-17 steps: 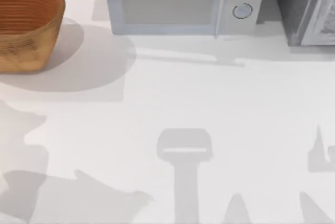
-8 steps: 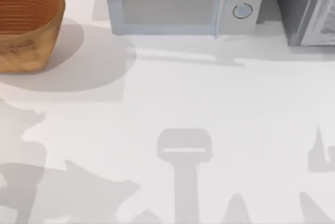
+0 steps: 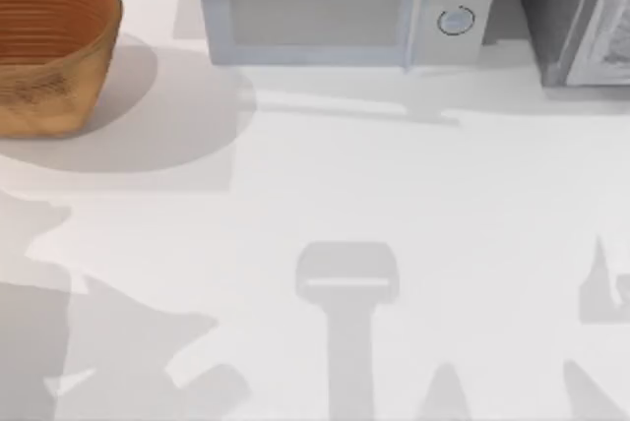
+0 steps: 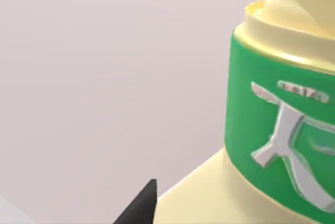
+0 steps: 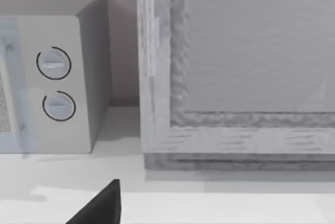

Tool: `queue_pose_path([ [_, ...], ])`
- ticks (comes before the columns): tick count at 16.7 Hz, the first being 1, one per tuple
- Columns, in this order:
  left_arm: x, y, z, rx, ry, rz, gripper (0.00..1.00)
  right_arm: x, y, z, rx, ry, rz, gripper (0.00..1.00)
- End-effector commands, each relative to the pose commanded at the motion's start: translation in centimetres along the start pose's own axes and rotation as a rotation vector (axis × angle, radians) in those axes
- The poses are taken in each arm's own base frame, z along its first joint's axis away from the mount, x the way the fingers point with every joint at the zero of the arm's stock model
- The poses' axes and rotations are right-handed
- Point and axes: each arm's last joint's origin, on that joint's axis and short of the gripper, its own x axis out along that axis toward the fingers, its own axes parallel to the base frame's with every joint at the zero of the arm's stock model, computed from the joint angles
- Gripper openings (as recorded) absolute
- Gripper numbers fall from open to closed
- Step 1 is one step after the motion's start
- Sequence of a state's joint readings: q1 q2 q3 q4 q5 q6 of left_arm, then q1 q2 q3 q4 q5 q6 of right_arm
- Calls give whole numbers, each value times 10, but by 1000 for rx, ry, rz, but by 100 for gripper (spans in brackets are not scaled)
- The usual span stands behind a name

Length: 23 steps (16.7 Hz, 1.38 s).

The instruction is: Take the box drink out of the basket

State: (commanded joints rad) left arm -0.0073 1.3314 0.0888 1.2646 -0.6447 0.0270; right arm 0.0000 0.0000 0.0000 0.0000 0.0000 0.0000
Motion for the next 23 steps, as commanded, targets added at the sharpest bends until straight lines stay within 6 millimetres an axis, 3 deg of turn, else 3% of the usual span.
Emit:
queue_pose_path([
  [8,4,2,-7,0,0,0,0,0,0,0,0,0,0,100],
  [21,4,2,-7,0,0,0,98,0,0,0,0,0,0,100],
  [23,4,2,-7,0,0,0,100,0,0,0,0,0,0,100],
])
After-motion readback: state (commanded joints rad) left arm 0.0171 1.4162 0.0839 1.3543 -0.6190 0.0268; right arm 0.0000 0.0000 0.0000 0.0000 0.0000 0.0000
